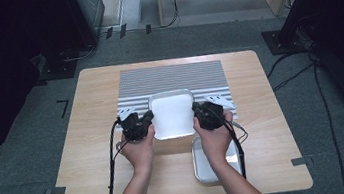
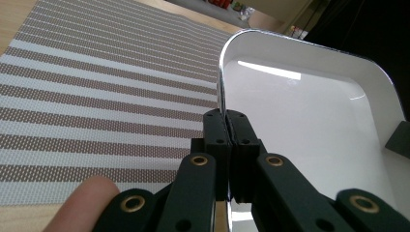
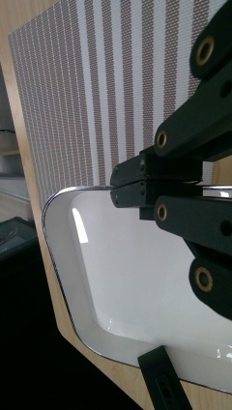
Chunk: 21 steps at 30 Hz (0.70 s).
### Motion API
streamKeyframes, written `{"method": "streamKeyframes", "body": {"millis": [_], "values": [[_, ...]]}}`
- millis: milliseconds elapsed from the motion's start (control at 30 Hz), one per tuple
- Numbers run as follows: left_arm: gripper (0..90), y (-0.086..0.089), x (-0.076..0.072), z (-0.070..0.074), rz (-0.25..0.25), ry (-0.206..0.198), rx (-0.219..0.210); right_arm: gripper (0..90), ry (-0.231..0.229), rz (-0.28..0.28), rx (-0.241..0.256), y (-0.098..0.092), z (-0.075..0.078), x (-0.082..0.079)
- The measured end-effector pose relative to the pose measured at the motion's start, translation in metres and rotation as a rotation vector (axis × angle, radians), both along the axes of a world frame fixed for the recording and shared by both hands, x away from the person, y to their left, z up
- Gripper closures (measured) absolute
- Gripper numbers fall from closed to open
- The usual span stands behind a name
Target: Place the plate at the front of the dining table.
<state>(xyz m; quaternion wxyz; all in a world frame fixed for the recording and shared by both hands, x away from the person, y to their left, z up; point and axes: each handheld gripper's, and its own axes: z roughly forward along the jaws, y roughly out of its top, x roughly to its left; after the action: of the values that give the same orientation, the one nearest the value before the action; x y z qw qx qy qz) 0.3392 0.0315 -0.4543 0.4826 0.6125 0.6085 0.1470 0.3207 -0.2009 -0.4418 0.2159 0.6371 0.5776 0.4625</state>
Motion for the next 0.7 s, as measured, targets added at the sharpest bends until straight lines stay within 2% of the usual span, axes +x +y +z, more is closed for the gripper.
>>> {"method": "streamKeyframes", "body": {"millis": [200, 400, 700], "values": [[89.5, -0.001, 0.016, -0.003, 0.002, 0.024, -0.009, 90.0, 0.01, -0.001, -0.036, 0.002, 0.001, 0.015], [89.7, -0.004, 0.035, -0.003, 0.01, 0.033, -0.007, 90.0, 0.023, -0.008, -0.011, -0.001, -0.002, 0.033], [89.7, -0.006, 0.06, -0.009, 0.026, 0.067, 0.003, 90.0, 0.036, 0.001, -0.021, -0.002, -0.009, 0.06]]}}
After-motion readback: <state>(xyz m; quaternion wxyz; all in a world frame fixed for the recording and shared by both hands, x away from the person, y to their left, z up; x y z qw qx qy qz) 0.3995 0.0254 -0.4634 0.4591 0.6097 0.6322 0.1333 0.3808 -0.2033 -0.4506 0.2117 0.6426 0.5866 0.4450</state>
